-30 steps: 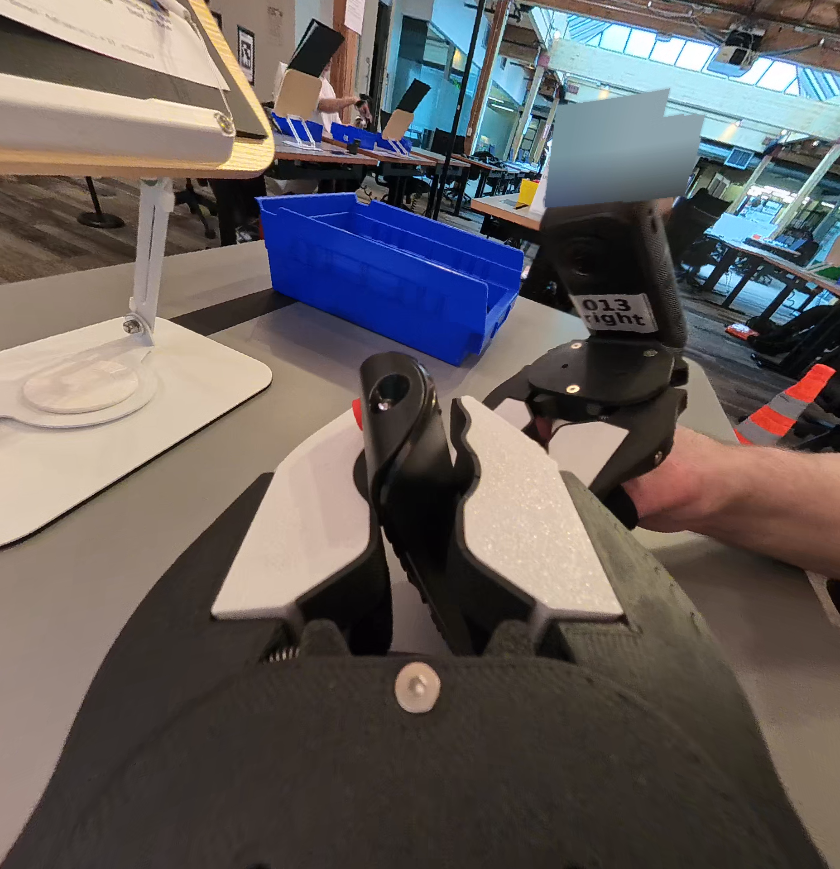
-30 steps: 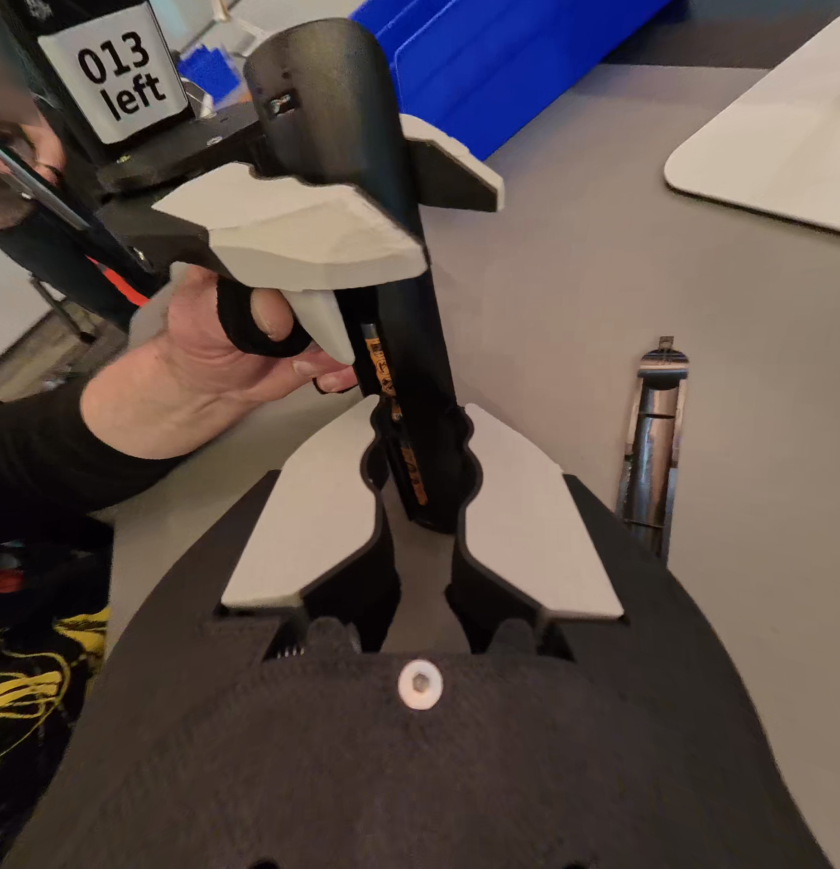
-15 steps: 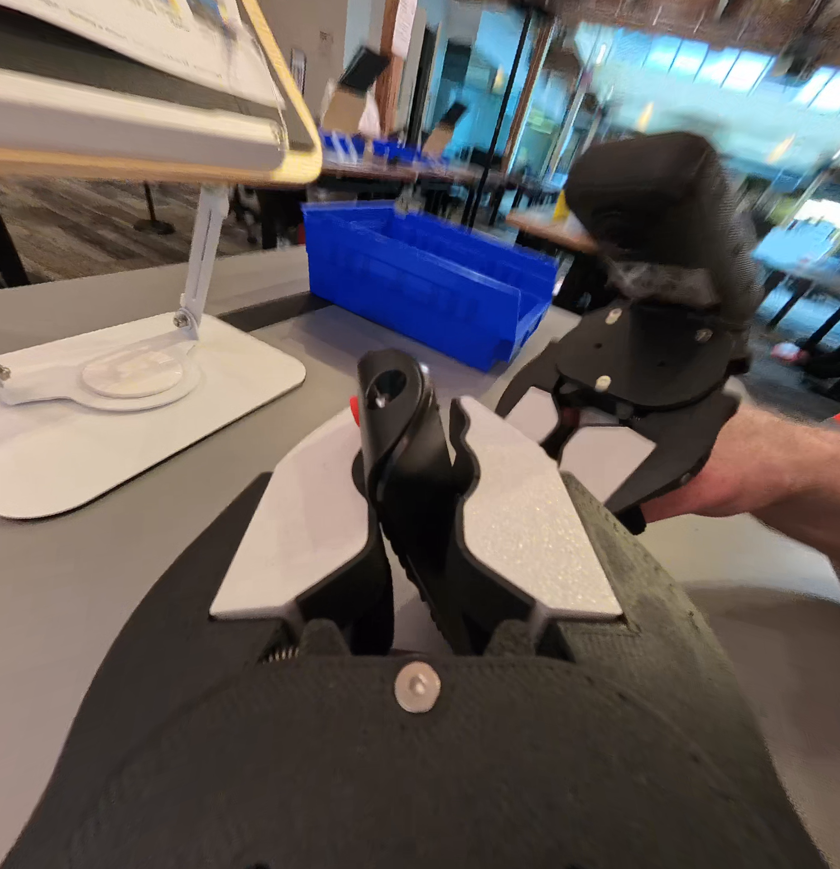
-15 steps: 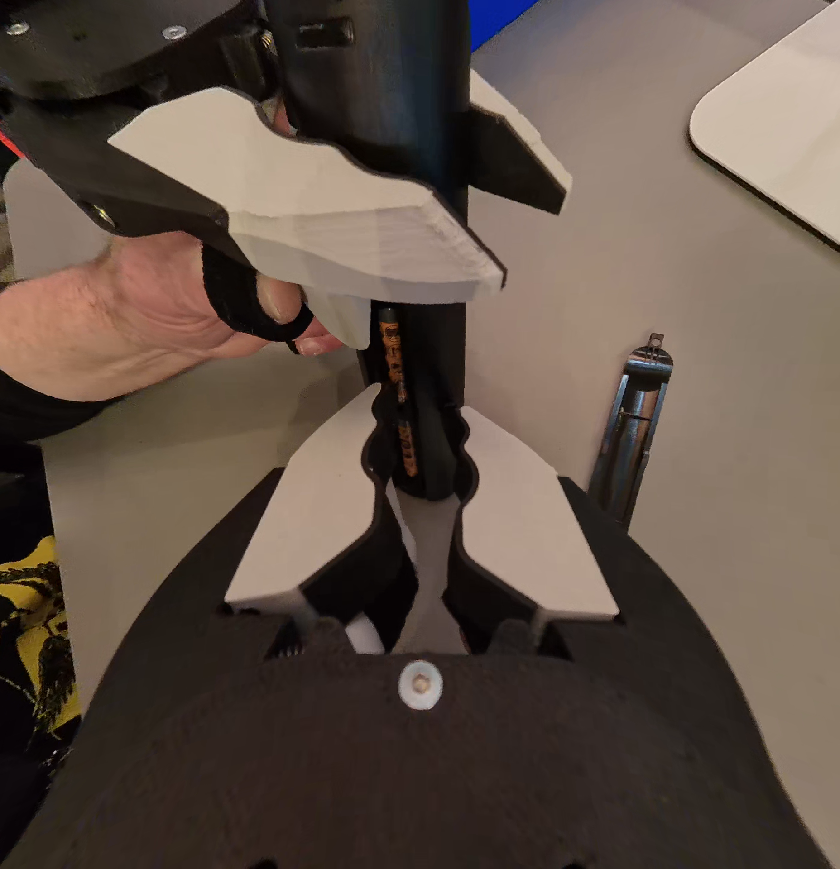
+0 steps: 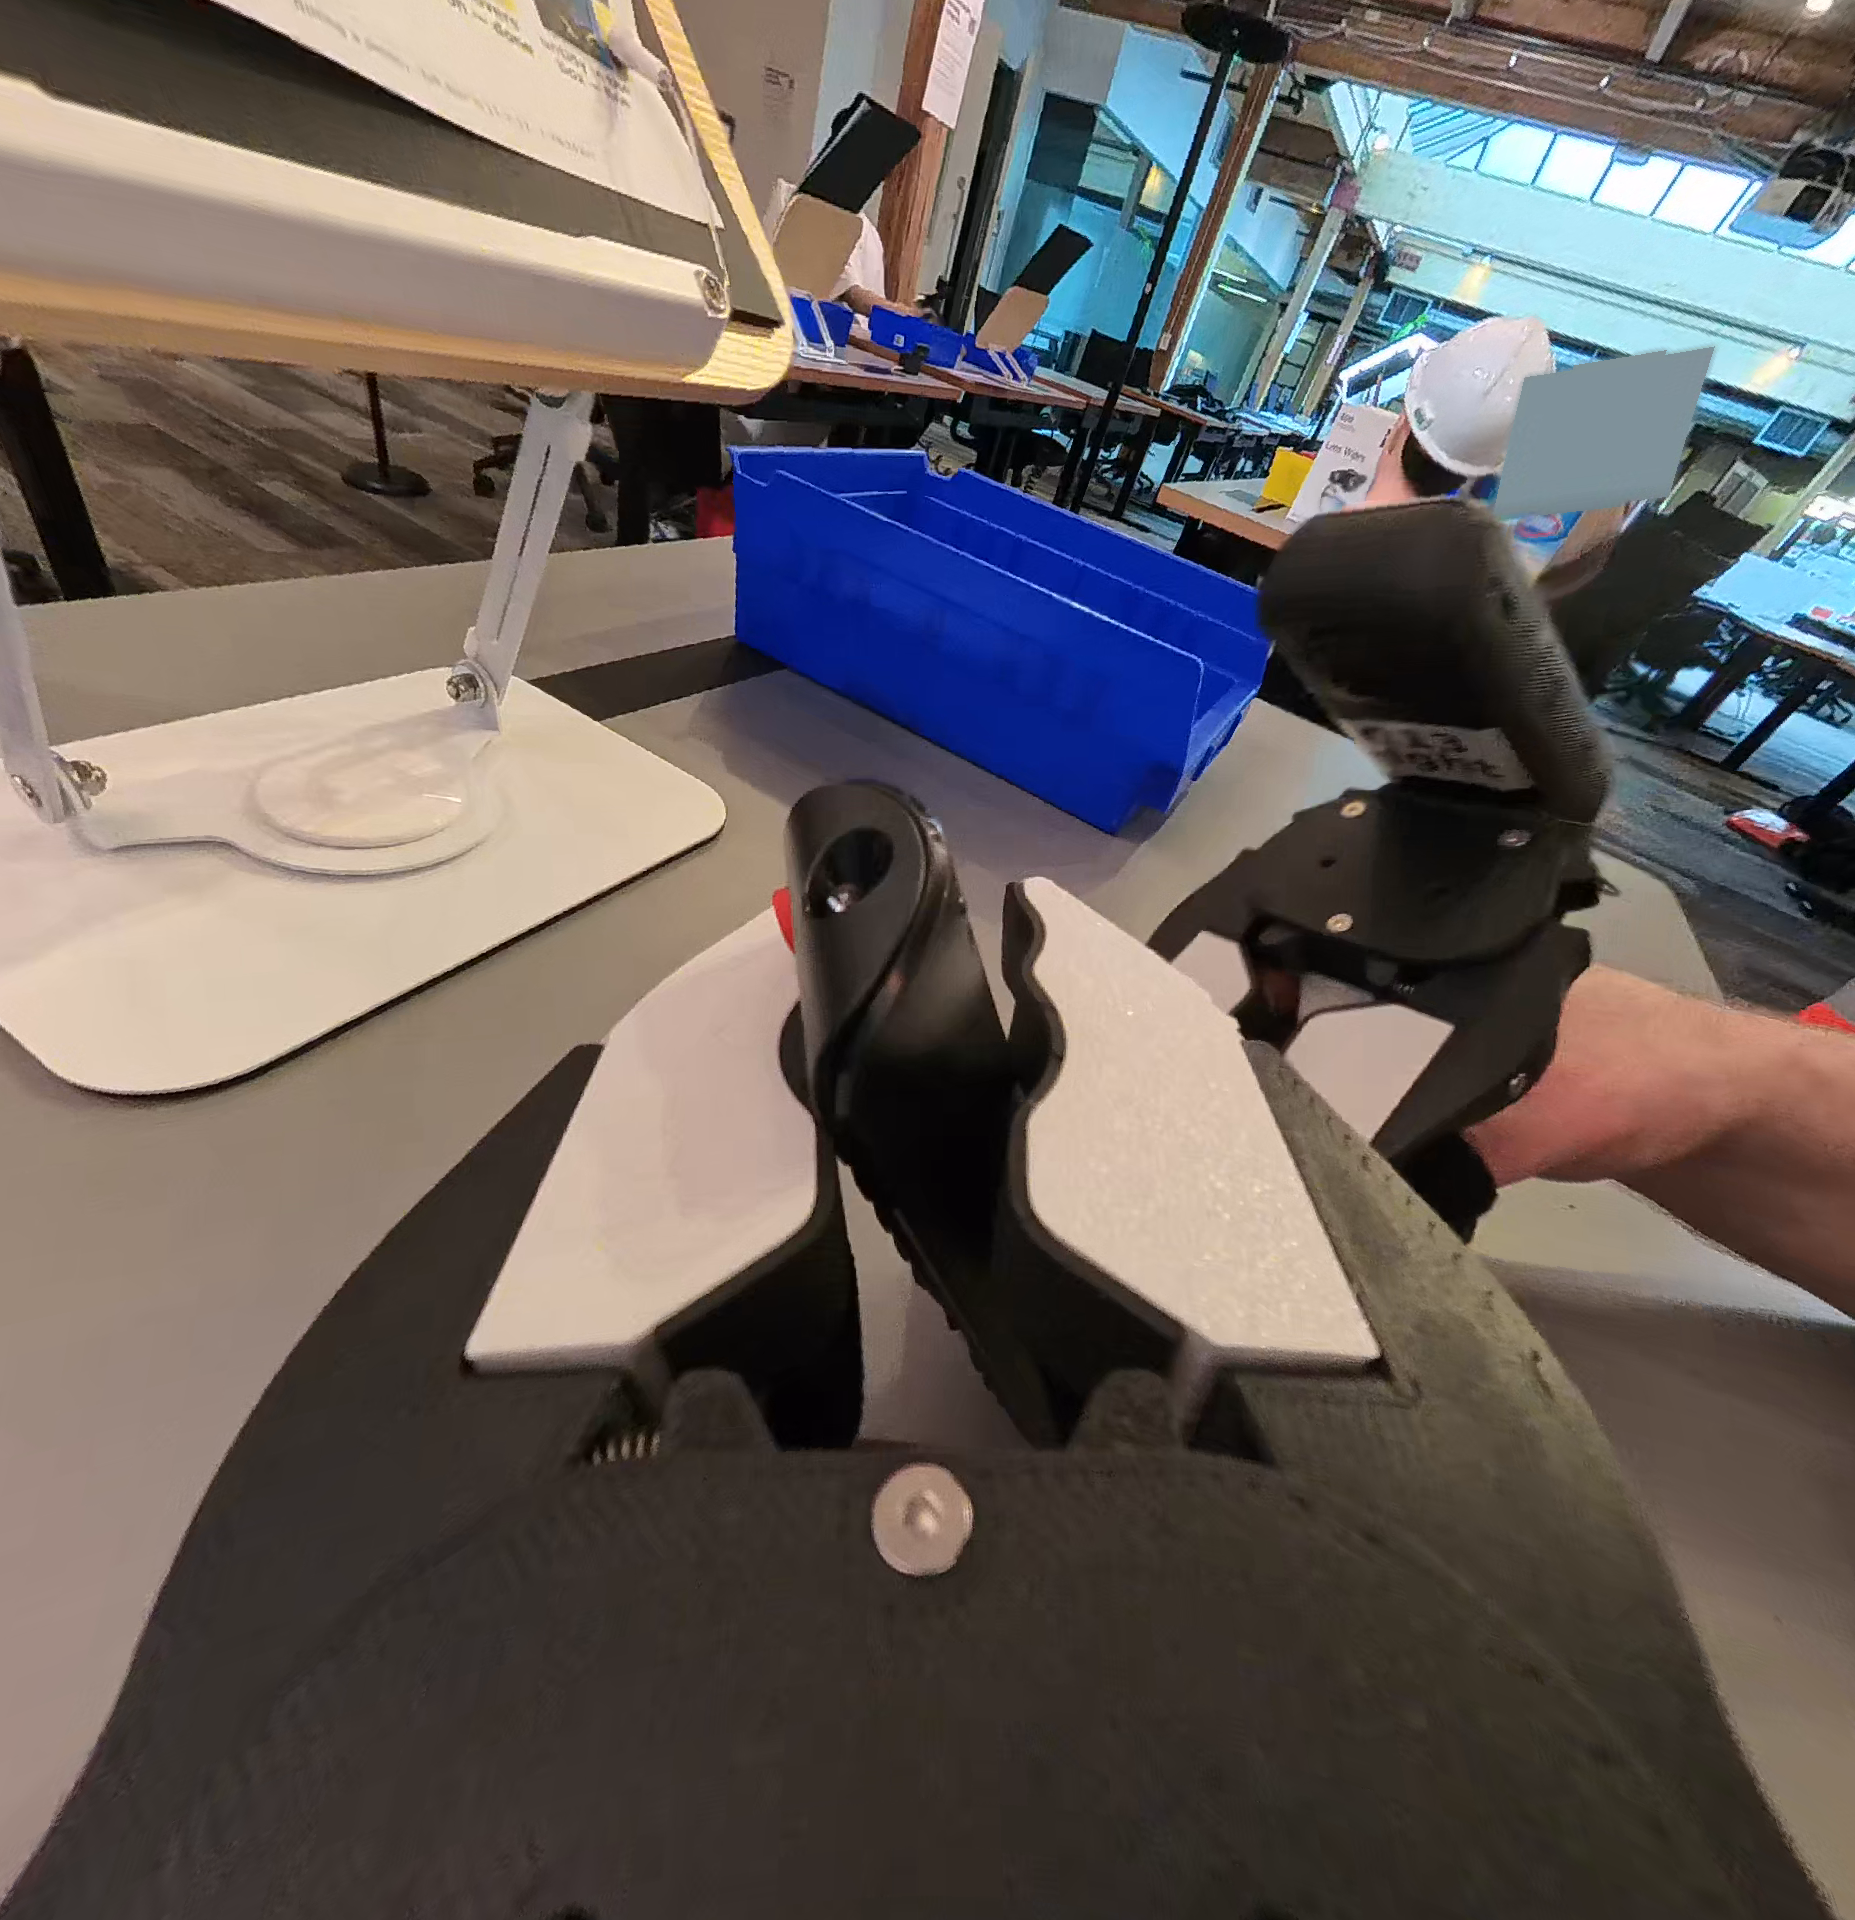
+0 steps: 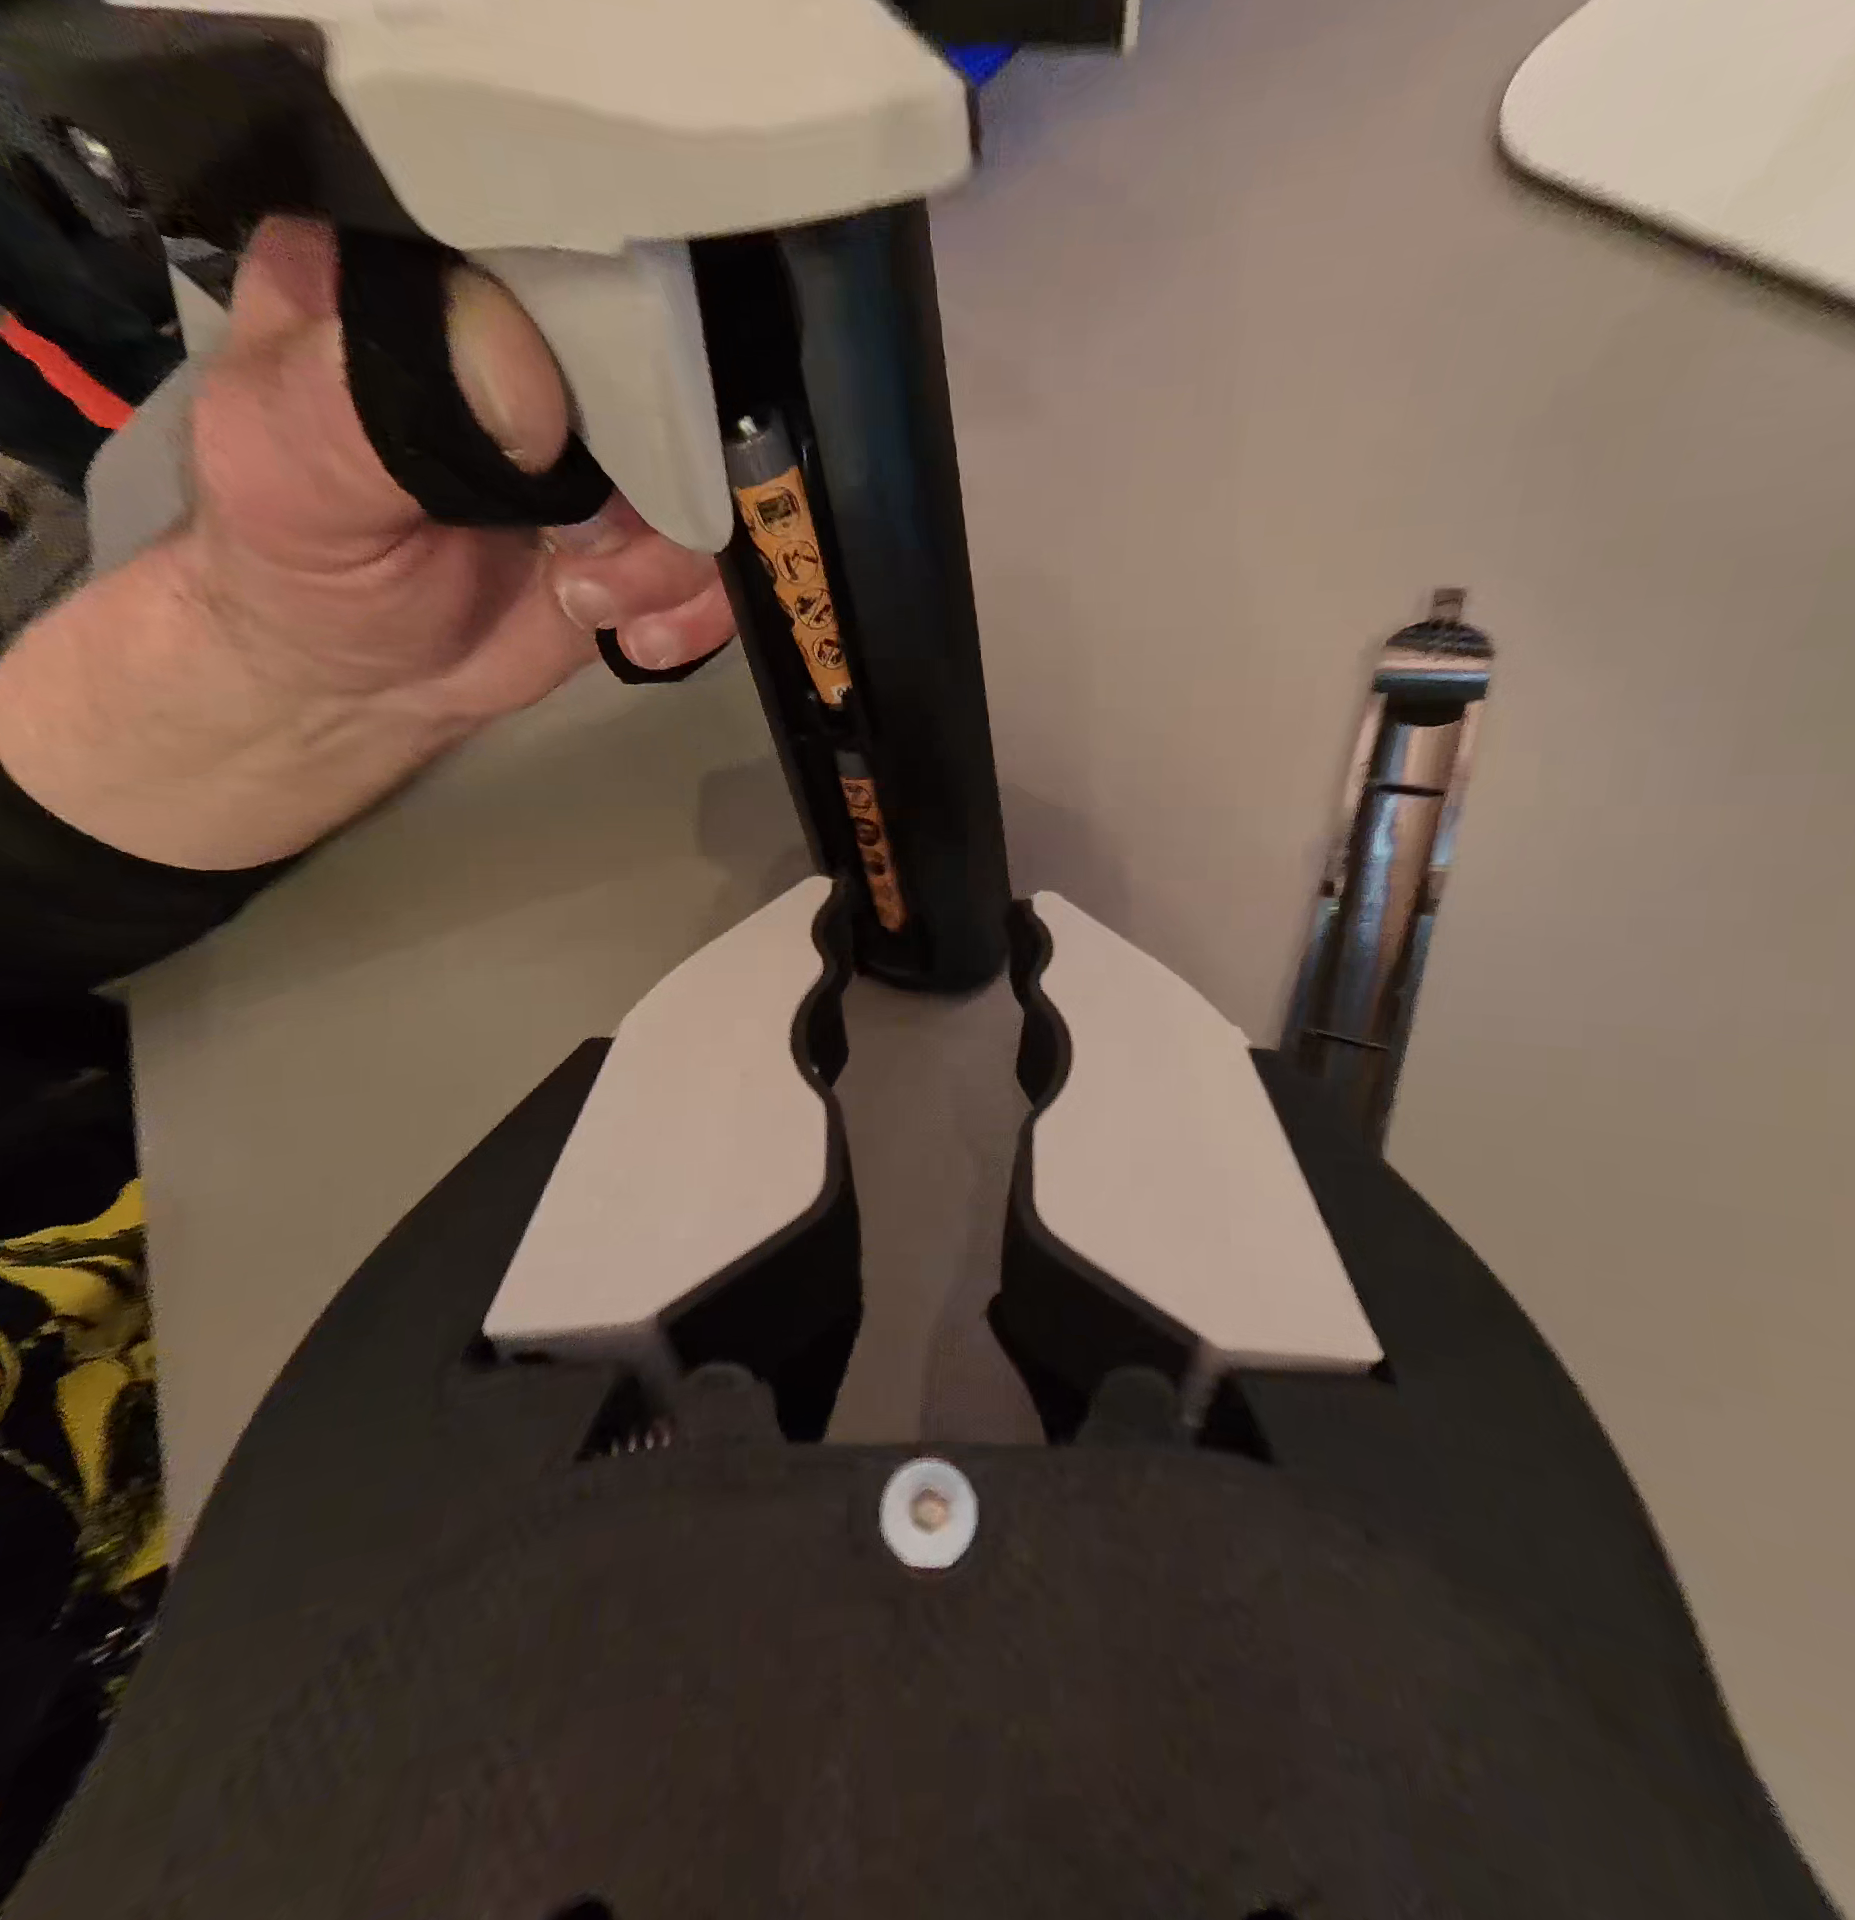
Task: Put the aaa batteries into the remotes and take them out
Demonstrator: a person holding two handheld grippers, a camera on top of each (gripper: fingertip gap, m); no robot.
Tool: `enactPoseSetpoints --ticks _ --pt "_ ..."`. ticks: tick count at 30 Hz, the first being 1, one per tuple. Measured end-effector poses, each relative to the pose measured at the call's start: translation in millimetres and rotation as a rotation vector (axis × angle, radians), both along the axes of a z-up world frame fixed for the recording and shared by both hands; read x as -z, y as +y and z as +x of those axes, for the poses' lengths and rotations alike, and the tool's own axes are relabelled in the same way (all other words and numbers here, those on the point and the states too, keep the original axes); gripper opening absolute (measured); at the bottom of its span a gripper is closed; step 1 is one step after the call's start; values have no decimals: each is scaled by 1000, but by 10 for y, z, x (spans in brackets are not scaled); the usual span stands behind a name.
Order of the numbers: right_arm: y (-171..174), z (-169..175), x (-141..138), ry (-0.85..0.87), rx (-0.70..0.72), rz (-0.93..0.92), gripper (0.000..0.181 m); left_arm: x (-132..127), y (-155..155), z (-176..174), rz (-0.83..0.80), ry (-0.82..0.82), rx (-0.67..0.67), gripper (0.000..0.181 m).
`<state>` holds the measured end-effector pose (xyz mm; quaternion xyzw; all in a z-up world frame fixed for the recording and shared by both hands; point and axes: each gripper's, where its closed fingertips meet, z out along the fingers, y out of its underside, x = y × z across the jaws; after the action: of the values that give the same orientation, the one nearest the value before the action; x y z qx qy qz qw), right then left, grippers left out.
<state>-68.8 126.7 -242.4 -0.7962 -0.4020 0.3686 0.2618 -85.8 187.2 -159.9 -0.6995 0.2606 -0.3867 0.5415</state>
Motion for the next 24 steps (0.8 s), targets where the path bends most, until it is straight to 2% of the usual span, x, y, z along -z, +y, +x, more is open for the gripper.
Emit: enactPoseSetpoints --ticks 4,15,18,20,22,24 --pt "-10 -43 157 -62 -13 -14 16 -6 -16 1 5 0 -1 31" --pt "-30 -49 223 -119 -47 -7 22 8 -3 -17 -15 -50 1 30" --pt "-18 -105 148 -9 -36 -35 26 48 -7 -38 -54 -83 20 30" --pt "4 -168 -4 109 -40 -39 30 91 -31 -12 -93 -124 52 30" --pt "17 -212 -27 106 -74 -16 38 97 -25 -12 -110 -147 72 30" --pt "-20 -267 -38 123 -139 -20 30 74 -53 -14 -124 -189 120 30"
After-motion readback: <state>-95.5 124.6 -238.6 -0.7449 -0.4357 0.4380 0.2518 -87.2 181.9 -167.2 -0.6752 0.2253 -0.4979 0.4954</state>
